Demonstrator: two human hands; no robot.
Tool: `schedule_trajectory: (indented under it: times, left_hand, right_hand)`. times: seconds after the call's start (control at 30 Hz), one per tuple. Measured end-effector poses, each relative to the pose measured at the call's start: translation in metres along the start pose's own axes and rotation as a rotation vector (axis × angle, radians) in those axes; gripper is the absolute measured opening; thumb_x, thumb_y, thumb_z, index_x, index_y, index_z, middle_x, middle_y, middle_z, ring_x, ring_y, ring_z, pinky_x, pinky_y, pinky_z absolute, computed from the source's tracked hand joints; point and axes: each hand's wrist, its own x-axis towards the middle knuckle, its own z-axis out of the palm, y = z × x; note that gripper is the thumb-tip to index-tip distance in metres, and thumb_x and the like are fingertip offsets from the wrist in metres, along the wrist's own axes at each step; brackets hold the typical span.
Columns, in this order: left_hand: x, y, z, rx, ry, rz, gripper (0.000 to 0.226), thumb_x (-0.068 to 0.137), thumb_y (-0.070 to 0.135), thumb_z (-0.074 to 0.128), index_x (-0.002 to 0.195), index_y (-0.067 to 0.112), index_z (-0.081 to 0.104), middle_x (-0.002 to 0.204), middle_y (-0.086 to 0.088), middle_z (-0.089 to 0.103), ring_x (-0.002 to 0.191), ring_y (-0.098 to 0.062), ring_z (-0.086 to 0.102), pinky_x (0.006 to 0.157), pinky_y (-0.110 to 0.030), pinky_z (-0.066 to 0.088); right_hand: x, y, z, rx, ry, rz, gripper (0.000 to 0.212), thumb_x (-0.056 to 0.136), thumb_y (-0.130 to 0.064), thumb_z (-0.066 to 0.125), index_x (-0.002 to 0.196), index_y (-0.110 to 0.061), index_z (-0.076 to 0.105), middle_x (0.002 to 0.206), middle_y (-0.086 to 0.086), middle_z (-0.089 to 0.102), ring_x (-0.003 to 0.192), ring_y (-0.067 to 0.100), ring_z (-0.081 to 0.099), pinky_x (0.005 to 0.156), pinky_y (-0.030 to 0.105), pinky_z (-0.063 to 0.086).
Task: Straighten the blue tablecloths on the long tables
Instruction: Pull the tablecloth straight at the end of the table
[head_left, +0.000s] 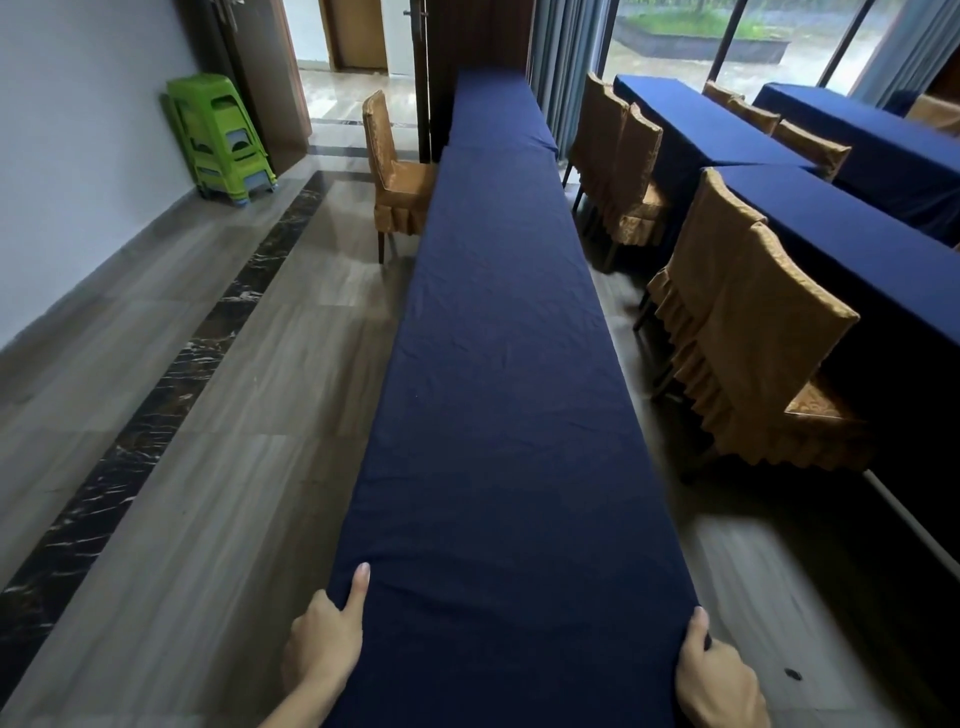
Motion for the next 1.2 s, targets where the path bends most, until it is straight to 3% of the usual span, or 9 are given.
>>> schedule_trajectory:
  times: [0.1,0.3,0.5,0.63,0.8,0.97,1.2]
  left_hand:
    - [-0.006,0.007,0.005,-0.005,-0.005,0.003,0.095,0.074,0.086,0.022,0.103,0.005,0.062,0.097,-0.013,0.065,0.082,-0.031,0.058,0.07,-0.04,0.048]
    - [-0.003,0.006,0.011,-0.069,0.005,0.004,0.097,0.076,0.088,0.023,0.104,0.004,0.062,0.09,-0.009,0.062,0.079,-0.029,0.057,0.07,-0.041,0.051]
    - [0.002,0.001,0.016,-0.069,0.025,0.011,0.103,0.075,0.089,0.021,0.112,0.002,0.061,0.105,-0.016,0.067,0.087,-0.033,0.061,0.078,-0.045,0.054]
    - [-0.002,0.001,0.012,-0.052,0.027,0.036,0.091,0.084,0.081,0.025,0.116,0.001,0.056,0.113,-0.024,0.065,0.102,-0.043,0.062,0.084,-0.049,0.051]
    - [-0.012,-0.004,0.009,0.085,0.04,0.118,0.066,0.096,0.064,0.026,0.118,0.004,0.044,0.118,-0.023,0.061,0.103,-0.044,0.06,0.075,-0.044,0.042]
    - [-0.031,-0.004,0.006,0.153,-0.025,0.183,0.072,0.098,0.056,0.037,0.145,0.003,0.025,0.142,-0.025,0.044,0.117,-0.045,0.054,0.086,-0.047,0.043]
    - [-0.051,-0.005,-0.002,0.252,-0.081,0.237,0.083,0.098,0.056,0.038,0.157,0.01,0.002,0.153,-0.026,0.027,0.134,-0.042,0.037,0.102,-0.051,0.039]
  right_hand:
    - [0.013,0.006,-0.002,-0.053,0.034,-0.001,0.092,0.092,-0.071,0.008,0.119,-0.008,0.07,0.114,0.02,0.066,0.097,0.036,0.062,0.088,0.041,0.047]
    - [0.024,0.014,0.008,-0.063,0.062,-0.032,0.099,0.083,-0.076,-0.002,0.107,-0.015,0.071,0.098,0.015,0.066,0.085,0.034,0.061,0.075,0.041,0.046]
    - [0.022,0.017,0.015,-0.069,0.087,-0.048,0.093,0.087,-0.072,0.0,0.095,-0.014,0.071,0.077,0.007,0.058,0.073,0.031,0.057,0.072,0.04,0.047]
    - [0.018,0.02,0.014,-0.043,0.097,-0.079,0.086,0.092,-0.067,0.003,0.102,-0.013,0.069,0.088,0.012,0.064,0.081,0.034,0.06,0.076,0.042,0.045]
    - [0.011,0.025,0.012,-0.028,0.097,-0.138,0.071,0.097,-0.061,0.012,0.112,-0.011,0.06,0.101,0.015,0.066,0.086,0.034,0.058,0.077,0.043,0.041]
    - [-0.002,0.031,0.0,-0.004,0.071,-0.242,0.047,0.099,-0.053,0.026,0.106,-0.013,0.048,0.107,0.014,0.064,0.089,0.033,0.059,0.073,0.04,0.042]
    - [-0.017,0.034,-0.011,0.021,-0.011,-0.307,0.046,0.099,-0.043,0.04,0.127,-0.006,0.047,0.118,0.015,0.062,0.101,0.033,0.06,0.081,0.042,0.049]
